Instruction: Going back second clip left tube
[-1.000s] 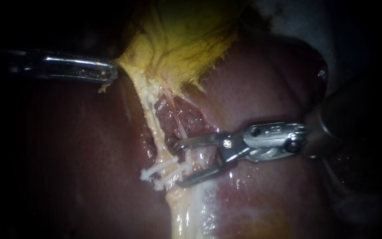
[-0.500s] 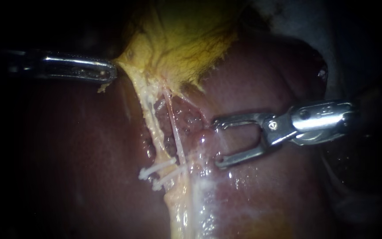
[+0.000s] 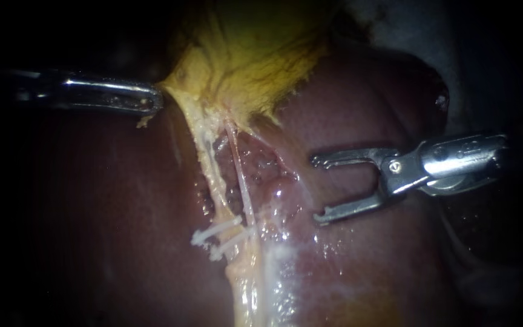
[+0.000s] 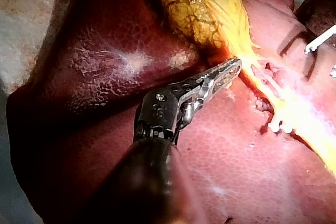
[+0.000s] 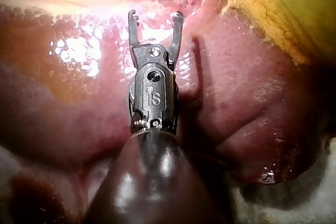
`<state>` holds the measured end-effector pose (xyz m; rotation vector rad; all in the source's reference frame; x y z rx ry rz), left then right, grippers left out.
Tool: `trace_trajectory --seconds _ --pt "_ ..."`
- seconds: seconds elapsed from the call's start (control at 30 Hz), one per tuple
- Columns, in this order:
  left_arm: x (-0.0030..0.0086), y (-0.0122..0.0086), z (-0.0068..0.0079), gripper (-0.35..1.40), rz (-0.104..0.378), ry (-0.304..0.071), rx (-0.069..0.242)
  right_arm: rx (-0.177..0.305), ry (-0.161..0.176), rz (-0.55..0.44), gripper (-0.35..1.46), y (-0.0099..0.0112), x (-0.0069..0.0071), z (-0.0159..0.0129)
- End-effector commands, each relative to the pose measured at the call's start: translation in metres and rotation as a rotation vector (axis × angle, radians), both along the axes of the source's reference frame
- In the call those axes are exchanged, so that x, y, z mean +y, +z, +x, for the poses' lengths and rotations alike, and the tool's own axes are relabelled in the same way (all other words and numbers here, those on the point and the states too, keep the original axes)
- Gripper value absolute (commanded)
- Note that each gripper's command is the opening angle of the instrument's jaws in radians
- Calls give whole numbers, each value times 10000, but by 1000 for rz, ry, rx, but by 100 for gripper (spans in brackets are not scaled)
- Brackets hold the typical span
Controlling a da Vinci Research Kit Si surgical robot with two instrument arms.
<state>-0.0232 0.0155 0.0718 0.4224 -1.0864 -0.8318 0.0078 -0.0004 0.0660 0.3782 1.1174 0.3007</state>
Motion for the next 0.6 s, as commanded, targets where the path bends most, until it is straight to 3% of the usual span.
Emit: trace_trajectory --seconds 0.03,0.3,0.6 --pt "-2 4 -3 -35 -2 1 -3 0 0 0 60 -1 -1 0" --pt "-8 44 -29 -35 -7 37 14 -4 -5 0 60 -3 -3 -4" --pt "-10 67 -37 -35 9 48 21 -8 -9 0 60 -5 -4 -6"
